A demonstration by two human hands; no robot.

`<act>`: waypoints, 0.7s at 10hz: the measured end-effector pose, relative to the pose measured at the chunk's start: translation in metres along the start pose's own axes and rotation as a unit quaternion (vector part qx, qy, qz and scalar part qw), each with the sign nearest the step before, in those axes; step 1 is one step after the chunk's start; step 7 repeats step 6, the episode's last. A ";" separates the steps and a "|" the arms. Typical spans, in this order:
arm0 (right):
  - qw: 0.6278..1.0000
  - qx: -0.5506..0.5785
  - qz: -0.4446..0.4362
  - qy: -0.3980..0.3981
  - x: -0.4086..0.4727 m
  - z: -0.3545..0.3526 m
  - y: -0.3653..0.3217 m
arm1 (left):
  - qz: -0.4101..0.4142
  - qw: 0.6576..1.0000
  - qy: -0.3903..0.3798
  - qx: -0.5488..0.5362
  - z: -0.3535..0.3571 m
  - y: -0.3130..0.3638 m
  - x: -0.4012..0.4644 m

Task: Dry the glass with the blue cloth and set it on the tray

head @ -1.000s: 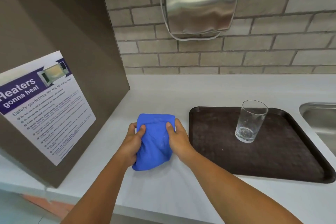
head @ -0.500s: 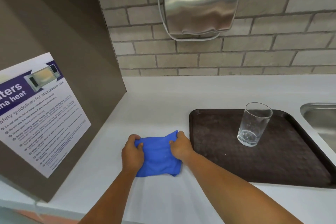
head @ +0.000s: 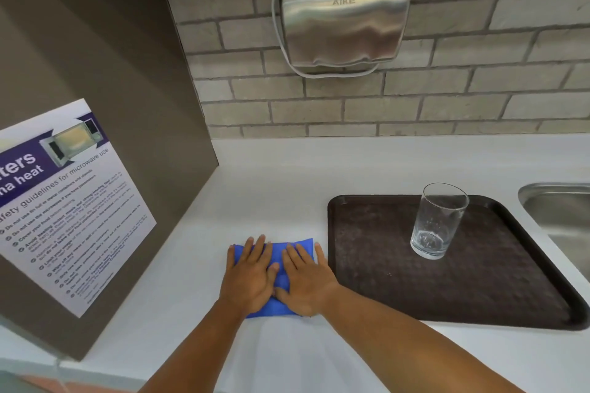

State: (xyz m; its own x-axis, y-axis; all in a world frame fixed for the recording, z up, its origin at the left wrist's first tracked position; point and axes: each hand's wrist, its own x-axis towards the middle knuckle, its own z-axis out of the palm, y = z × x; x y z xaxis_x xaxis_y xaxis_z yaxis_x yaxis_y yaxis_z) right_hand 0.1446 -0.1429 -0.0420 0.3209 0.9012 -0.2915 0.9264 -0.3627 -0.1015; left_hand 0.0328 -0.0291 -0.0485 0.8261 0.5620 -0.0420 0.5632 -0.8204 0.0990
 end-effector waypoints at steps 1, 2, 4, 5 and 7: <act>1.000 0.009 0.026 -0.014 -0.005 0.001 0.007 | -0.041 0.997 -0.061 -0.002 0.008 -0.003 -0.005; 0.999 0.009 0.029 -0.021 -0.006 -0.002 0.007 | -0.053 0.995 -0.082 -0.002 0.010 -0.003 -0.005; 0.998 0.057 -0.002 -0.005 -0.017 -0.011 0.016 | -0.053 0.995 -0.086 -0.004 0.001 0.001 -0.002; 0.996 0.079 -0.021 0.039 -0.029 -0.021 0.031 | -0.061 0.996 -0.067 -0.014 -0.010 0.015 -0.003; 0.994 0.064 -0.020 0.089 -0.037 -0.044 0.052 | -0.039 0.998 -0.036 -0.027 -0.032 0.037 0.004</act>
